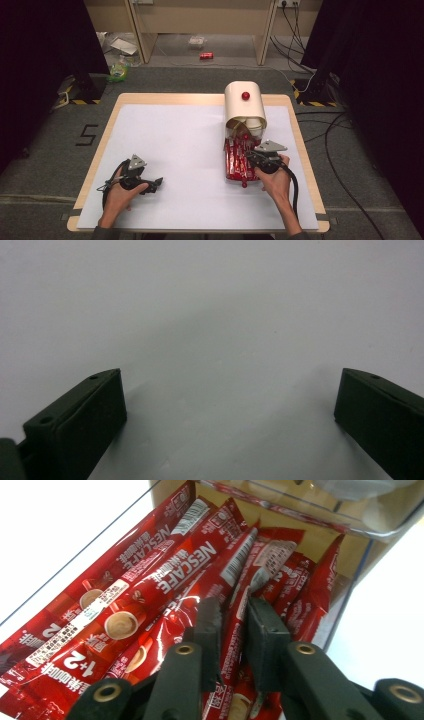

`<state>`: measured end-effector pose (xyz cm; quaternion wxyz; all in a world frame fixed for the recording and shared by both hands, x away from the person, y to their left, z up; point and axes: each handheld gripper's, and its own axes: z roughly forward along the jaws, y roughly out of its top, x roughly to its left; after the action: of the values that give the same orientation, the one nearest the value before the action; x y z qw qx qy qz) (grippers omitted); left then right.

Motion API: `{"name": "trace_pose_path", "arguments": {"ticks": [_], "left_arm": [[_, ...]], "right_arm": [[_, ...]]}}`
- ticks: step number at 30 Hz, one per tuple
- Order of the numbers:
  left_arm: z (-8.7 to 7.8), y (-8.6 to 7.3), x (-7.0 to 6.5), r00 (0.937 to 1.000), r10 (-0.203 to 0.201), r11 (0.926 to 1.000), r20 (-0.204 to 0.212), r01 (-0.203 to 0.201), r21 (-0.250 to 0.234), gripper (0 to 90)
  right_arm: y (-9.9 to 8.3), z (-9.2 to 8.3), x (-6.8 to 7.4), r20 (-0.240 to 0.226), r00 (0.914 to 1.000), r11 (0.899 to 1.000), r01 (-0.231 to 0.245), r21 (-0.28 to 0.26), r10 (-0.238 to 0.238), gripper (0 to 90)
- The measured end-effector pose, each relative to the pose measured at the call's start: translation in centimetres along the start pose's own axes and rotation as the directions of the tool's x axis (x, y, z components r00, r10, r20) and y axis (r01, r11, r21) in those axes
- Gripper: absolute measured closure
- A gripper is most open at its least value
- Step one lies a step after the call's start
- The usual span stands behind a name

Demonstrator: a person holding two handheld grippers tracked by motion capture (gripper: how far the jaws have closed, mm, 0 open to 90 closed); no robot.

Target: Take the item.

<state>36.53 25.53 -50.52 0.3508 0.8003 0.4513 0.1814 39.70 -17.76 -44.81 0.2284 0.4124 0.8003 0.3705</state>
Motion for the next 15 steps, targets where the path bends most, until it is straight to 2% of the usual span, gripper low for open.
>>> {"name": "trace_pose_path", "arguments": {"ticks": [2, 7, 8, 13, 15], "left_arm": [[0.0, 0.0, 0.0, 1.0, -0.001, 1.0, 0.0, 0.001, -0.001, 0.0], [0.0, 0.0, 0.0, 1.0, 0.0, 1.0, 0.0, 0.0, 0.0, 0.0], [0.0, 0.0, 0.0, 1.0, 0.0, 1.0, 0.0, 0.0, 0.0, 0.0], [0.0, 0.0, 0.0, 1.0, 0.0, 1.0, 0.001, 0.0, 0.001, 0.0], [0.0, 0.0, 0.0, 1.0, -0.001, 1.0, 0.0, 0.001, 0.0, 0.0]], "right_arm": [[-0.2, -0.1, -0.2, -0.002, 0.9997, 0.999, -0.026, -0.018, 0.026, 80.0], [0.0, -0.4, -0.1, -0.005, 0.9993, 0.998, -0.037, -0.047, 0.037, 83.0], [0.2, -0.8, 0.0, -0.023, 0.9988, 0.997, -0.044, -0.066, 0.043, 83.7], [0.7, -1.4, 0.3, -0.022, 0.9997, 0.998, -0.011, -0.058, 0.01, 84.2], [0.6, -1.4, 0.3, -0.036, 0.9993, 0.999, -0.01, -0.054, 0.008, 84.5]]}}
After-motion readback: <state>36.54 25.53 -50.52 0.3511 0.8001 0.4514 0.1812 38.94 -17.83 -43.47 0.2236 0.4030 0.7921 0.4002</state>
